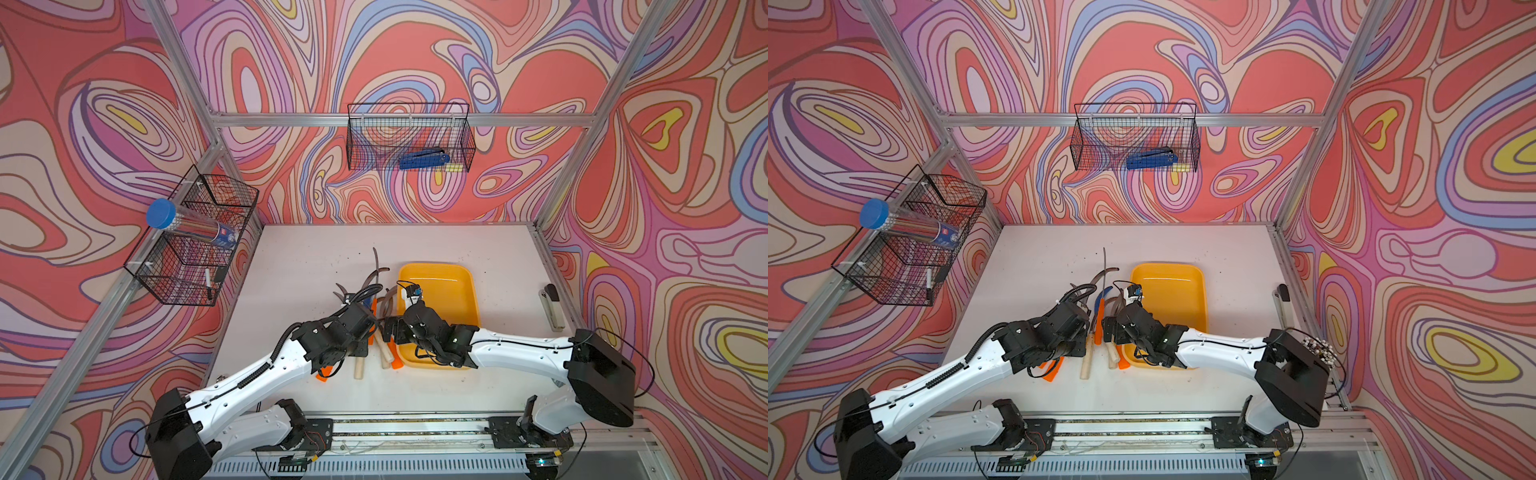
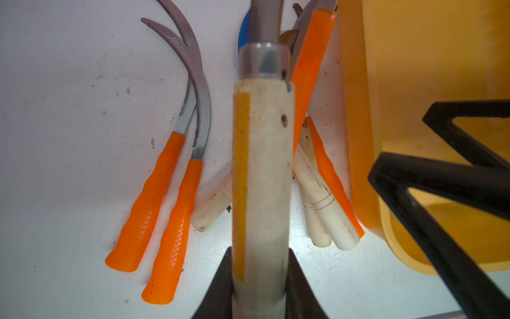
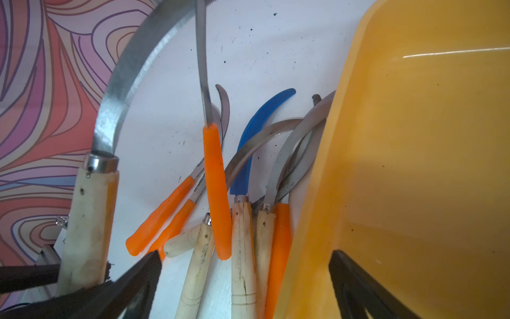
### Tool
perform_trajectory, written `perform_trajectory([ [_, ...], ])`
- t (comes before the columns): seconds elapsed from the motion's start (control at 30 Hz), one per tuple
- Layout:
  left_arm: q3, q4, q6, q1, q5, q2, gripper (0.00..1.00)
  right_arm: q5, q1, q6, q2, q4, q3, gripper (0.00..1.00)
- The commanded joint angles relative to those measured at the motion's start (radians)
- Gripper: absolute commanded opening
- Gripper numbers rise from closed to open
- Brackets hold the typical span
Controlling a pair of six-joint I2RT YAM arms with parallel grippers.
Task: Put small sickles into storage boxes
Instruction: Pick up the sickle at the center of the board, then place the sickle in the storage box.
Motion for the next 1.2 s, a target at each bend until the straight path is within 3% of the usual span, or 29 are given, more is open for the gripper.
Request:
perform_trajectory([
  [0.0, 0.05, -0.045, 0.012, 0.003, -0.024, -0.027, 0.0, -0.002, 0.003, -0.01, 0.017, 0.041, 0.028, 0.99],
  [0.23, 0.133, -0.124, 0.047, 0.01, -0.109, -0.041, 0.0, -0.005, -0.002, -0.021, 0.026, 0.036, 0.056, 0.98],
  [0.43, 0.191, -0.156, 0.1, 0.075, -0.14, -0.017, 0.0, -0.027, -0.022, -0.02, 0.036, 0.028, 0.082, 0.99],
  [0.8, 0.143, -0.082, 0.14, 0.13, -0.145, 0.177, 0.0, -0.042, -0.036, -0.018, 0.047, 0.006, 0.102, 0.99],
  [1.17, 0.168, -0.172, 0.149, 0.154, -0.203, 0.202, 0.0, -0.057, -0.063, -0.016, 0.034, -0.002, 0.096, 0.98],
])
